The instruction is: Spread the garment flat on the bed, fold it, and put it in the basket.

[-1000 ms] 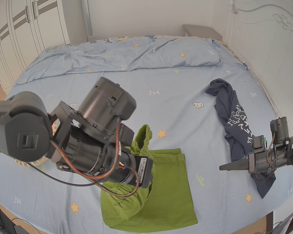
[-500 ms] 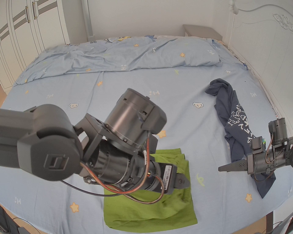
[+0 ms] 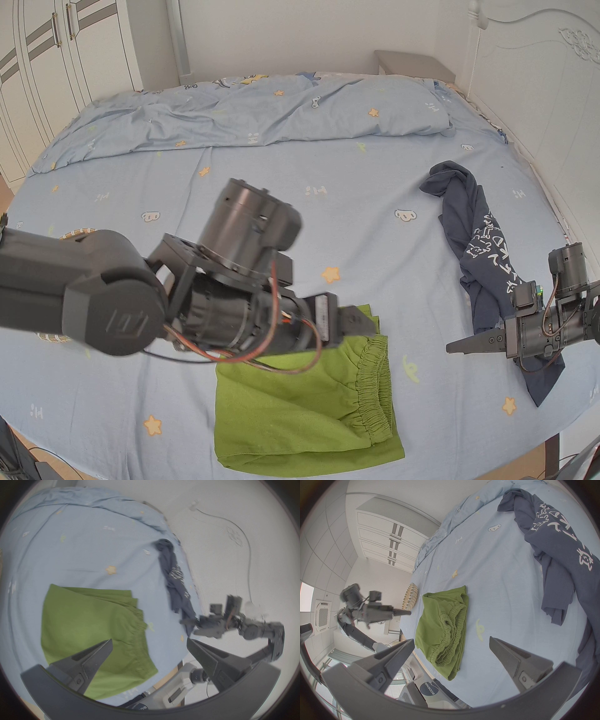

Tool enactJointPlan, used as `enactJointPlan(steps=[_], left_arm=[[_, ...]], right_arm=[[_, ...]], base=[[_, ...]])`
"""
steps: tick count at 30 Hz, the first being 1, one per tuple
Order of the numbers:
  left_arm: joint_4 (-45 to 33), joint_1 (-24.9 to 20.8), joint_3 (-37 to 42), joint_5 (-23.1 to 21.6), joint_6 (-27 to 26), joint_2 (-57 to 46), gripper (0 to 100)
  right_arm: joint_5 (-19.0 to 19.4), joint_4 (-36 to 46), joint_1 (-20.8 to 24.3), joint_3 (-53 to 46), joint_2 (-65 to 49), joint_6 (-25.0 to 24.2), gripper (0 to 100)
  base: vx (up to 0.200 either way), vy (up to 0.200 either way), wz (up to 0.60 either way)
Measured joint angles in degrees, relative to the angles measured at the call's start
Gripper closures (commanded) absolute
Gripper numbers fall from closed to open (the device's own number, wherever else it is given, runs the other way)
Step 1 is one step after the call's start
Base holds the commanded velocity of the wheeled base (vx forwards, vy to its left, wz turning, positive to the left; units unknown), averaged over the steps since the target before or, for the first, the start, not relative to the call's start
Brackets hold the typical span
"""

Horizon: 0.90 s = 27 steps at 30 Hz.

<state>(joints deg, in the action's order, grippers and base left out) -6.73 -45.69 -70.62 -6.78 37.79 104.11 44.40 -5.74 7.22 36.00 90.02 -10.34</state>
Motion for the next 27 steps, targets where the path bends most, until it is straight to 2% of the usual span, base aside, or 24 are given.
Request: enactJointPlan(steps=[3, 5, 8, 11, 14, 17, 19, 23, 27], left_arm=[[0.2, 6.7, 1.7, -3.9, 0.0, -0.4, 0], [0.6, 11.0, 3.3, -9.4, -0.2, -0.8, 0], [1.8, 17.6, 6.4, -20.1, -1.8, -1.4, 0], [4.5, 25.1, 11.5, -30.3, -7.1, -1.8, 0], [7.2, 32.2, 17.3, -36.2, -16.2, -1.7, 0], [9.4, 36.8, 22.0, -39.8, -23.3, -0.8, 0], [10.4, 38.6, 24.0, -41.0, -25.5, 0.5, 0], [11.5, 40.2, 26.3, -42.4, -26.2, 3.6, 0], [11.8, 39.7, 27.2, -42.8, -26.1, 5.8, 0]], right_arm=[[0.0, 0.1, 0.2, 0.0, -0.1, 0.0, 0], [0.0, 0.1, 0.3, 0.0, -0.3, 0.0, 0], [0.1, 0.2, 0.5, 0.0, -0.7, 0.0, 0], [0.1, 0.3, 0.7, -0.1, -1.2, -0.1, 0], [0.1, 0.4, 1.0, -0.1, -1.9, -0.3, 0], [0.1, 0.4, 1.4, -0.3, -2.8, -0.4, 0], [0.1, 0.5, 1.7, -0.4, -3.3, -0.5, 0], [0.1, 0.5, 2.0, -0.5, -4.2, -0.5, 0], [0.1, 0.5, 2.1, -0.6, -4.6, -0.5, 0]], base=[[0.0, 0.0, 0.0], [0.0, 0.0, 0.0], [0.0, 0.0, 0.0], [0.0, 0.0, 0.0], [0.0, 0.0, 0.0], [0.0, 0.0, 0.0], [0.0, 0.0, 0.0], [0.0, 0.0, 0.0], [0.0, 0.0, 0.0]])
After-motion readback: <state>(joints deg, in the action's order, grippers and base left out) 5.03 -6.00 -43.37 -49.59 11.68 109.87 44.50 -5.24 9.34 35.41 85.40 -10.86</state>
